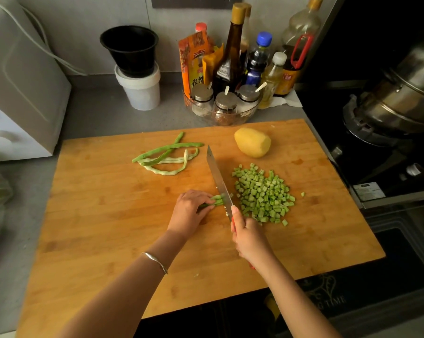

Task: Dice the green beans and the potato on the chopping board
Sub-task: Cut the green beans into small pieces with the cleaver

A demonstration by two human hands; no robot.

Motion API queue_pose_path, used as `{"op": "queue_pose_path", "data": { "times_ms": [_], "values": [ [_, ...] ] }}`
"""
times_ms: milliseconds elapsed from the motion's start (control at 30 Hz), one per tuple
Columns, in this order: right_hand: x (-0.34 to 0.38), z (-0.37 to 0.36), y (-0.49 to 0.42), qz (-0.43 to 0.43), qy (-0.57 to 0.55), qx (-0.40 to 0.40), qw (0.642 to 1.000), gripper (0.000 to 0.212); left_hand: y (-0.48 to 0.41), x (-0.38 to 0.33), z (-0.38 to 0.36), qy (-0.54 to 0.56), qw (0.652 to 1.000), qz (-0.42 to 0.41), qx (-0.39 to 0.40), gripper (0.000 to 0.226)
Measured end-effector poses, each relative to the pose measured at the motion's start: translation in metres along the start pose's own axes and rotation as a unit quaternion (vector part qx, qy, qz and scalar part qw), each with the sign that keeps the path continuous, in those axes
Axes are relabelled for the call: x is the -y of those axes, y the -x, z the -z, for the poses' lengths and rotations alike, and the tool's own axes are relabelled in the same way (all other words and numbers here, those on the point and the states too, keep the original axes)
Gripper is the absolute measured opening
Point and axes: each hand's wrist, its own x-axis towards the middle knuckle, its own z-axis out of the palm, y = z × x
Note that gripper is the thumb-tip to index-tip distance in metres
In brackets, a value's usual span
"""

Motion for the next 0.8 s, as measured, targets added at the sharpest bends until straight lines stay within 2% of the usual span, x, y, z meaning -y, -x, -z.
{"op": "queue_pose_path", "data": {
  "times_ms": [100, 400, 500, 800],
  "values": [
    [0.006, -0.007, -0.012, 0.0, 0.017, -0.009, 1.0, 0.062, 0.0, -0.001, 0.001, -0.001, 1.0, 0.004, 0.001, 0.014],
    [-0.008, 0.017, 0.001, -0.003, -0.099, -0.008, 0.995, 0.055, 0.003, -0.002, 0.003, -0.034, 0.999, -0.001, -0.011, 0.021],
    [-0.007, 0.015, 0.008, 0.026, -0.085, 0.008, 0.996, 0.055, 0.004, 0.001, 0.005, -0.012, 1.0, -0.007, -0.012, 0.027],
    [-0.004, 0.003, 0.015, 0.037, -0.052, 0.029, 0.998, 0.057, 0.003, 0.001, 0.009, 0.007, 1.0, -0.008, -0.011, 0.016]
  ]
}}
